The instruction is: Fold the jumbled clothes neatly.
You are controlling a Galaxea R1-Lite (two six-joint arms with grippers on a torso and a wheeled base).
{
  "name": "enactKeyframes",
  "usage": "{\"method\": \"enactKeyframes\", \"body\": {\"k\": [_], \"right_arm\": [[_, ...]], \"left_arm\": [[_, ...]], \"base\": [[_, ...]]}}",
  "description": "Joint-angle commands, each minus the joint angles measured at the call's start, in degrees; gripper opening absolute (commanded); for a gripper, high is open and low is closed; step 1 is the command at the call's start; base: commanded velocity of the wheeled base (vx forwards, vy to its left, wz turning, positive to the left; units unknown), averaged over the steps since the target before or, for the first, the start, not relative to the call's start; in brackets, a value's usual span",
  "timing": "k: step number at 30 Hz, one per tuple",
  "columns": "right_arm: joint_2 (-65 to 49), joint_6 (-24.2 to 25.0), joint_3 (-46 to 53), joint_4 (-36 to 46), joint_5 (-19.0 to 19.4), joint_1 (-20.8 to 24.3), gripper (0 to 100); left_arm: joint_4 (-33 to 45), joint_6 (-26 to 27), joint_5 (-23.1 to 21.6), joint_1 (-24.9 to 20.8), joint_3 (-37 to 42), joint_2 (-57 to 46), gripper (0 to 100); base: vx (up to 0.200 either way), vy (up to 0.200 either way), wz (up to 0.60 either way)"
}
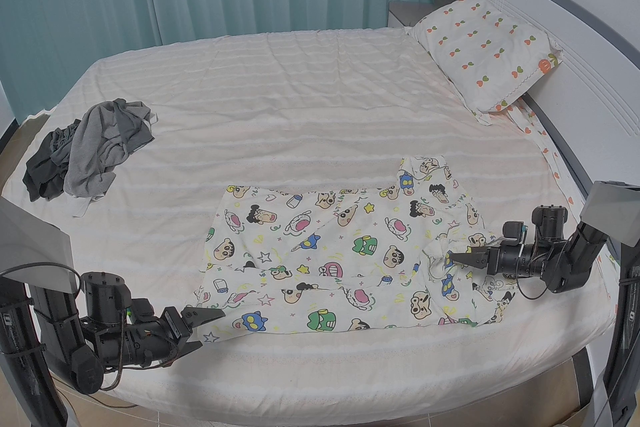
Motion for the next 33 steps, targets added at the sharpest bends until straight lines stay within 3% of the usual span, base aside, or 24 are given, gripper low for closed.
{"method": "enactKeyframes", "body": {"k": [1,4,5,10,29,33], "right_arm": [[1.0,0.1,-0.8,0.1,0.3,0.6,100],[1.1,0.1,-1.0,0.4,0.8,0.8,100],[1.2,0.2,-1.0,0.5,1.3,0.7,0],[1.5,0.4,-1.0,0.0,4.0,0.0,0],[-4.8,0.6,5.0,-9.4,3.8,-0.6,0],[-6.4,3.0,4.1,-9.5,3.0,-0.4,0]], "left_arm": [[0.0,0.0,0.0,0.0,0.1,0.1,100],[0.0,0.0,0.0,0.0,0.1,0.1,100],[0.0,0.0,0.0,0.0,0.1,0.1,100],[0.0,0.0,0.0,-0.2,0.1,0.2,100],[0.0,0.0,0.1,-0.2,0.2,0.2,100],[0.0,0.0,0.1,-0.2,0.2,0.2,100]], "base": [[0.000,0.000,0.00],[0.000,0.000,0.00],[0.000,0.000,0.00],[0.000,0.000,0.00],[0.000,0.000,0.00],[0.000,0.000,0.00]]}}
